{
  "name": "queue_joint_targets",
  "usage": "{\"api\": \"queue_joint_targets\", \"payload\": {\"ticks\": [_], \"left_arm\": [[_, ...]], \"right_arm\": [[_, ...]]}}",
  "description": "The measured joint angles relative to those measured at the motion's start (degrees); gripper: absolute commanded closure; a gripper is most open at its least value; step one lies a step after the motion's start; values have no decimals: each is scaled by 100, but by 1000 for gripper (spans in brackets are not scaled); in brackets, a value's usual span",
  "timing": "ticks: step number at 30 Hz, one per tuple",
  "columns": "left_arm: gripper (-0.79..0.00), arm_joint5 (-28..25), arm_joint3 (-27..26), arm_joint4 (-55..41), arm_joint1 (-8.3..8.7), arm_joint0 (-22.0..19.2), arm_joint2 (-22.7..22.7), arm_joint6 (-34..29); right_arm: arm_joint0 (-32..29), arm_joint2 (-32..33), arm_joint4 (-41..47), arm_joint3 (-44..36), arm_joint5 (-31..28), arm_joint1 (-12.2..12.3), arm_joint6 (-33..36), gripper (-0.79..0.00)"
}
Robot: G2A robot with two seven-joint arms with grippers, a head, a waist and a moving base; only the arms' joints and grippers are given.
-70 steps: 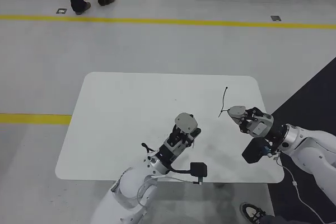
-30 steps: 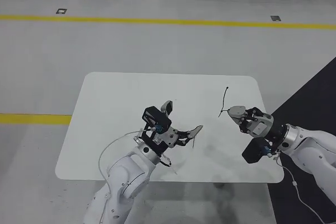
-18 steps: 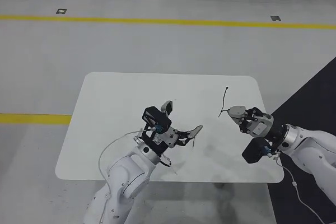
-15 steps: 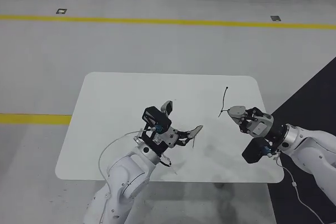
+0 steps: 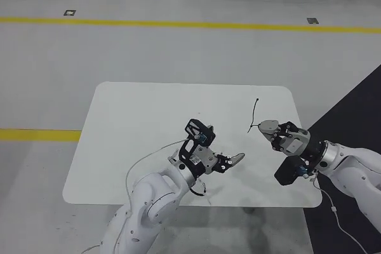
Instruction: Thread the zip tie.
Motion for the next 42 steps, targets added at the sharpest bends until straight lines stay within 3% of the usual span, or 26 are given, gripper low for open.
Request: {"api": "queue_joint_targets", "payload": {"ticks": [11, 13, 16, 26, 42], "left_arm": [[-785, -22, -25, -41, -9, 38, 68, 240], [-557, 25, 21, -30, -24, 28, 141, 459], [-388, 124, 60, 165, -46, -59, 248, 715], [-369, 470, 105, 301, -120, -244, 481, 1033], [-332, 572, 237, 185, -205, -467, 667, 1071]], "right_arm": [[0, 0, 0, 0, 0, 0, 0, 0], [0, 0, 0, 0, 0, 0, 0, 0], [0, 0, 0, 0, 0, 0, 0, 0], [0, 0, 0, 0, 0, 0, 0, 0], [0, 0, 0, 0, 0, 0, 0, 0]]}}
